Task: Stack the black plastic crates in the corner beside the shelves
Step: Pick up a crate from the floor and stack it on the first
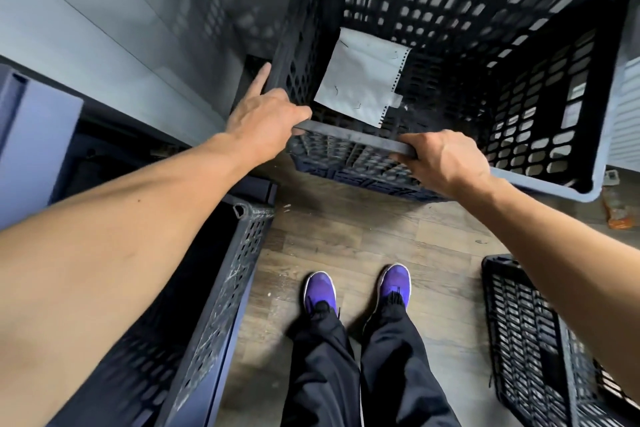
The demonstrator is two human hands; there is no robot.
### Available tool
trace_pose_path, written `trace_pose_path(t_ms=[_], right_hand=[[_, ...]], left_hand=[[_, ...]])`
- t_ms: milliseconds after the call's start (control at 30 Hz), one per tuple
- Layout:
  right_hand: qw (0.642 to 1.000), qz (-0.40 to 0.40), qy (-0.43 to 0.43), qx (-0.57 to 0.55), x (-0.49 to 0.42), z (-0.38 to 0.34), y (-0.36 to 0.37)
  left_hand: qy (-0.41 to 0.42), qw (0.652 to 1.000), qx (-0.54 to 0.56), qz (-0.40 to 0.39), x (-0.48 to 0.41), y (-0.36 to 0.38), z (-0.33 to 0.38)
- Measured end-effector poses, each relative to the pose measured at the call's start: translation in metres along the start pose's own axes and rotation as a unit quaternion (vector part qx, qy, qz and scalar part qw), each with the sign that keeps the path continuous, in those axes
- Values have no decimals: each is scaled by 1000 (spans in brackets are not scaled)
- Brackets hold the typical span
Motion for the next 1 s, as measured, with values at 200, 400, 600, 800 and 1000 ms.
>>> trace_pose_path(t_ms=[200, 400, 600, 800, 1000], right_hand=[[1000, 1, 7, -7, 9, 5, 10], [1000, -13, -1, -3, 8, 3, 7], [1000, 4, 0, 16, 14, 3, 14], [1000, -23, 14, -12, 9, 2, 9], [999, -40, 12, -28, 19, 11, 8]], left_hand=[[12, 997, 70, -14, 6, 12, 6], [-6, 991, 128, -29, 9, 3, 9], [13, 993, 120, -15, 15, 6, 12], [22, 996, 82, -39, 10, 1, 15], [-10, 1000, -3, -24, 14, 1, 26]])
Point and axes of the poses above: each hand's wrist, its own x-axis away from the middle knuckle, its own y-axis out of the palm, z = x × y, the point moved 3 cm from there along -x, towards the middle knuckle, and after that the axes turned 1 degree about -z, right-handed, at the moved point
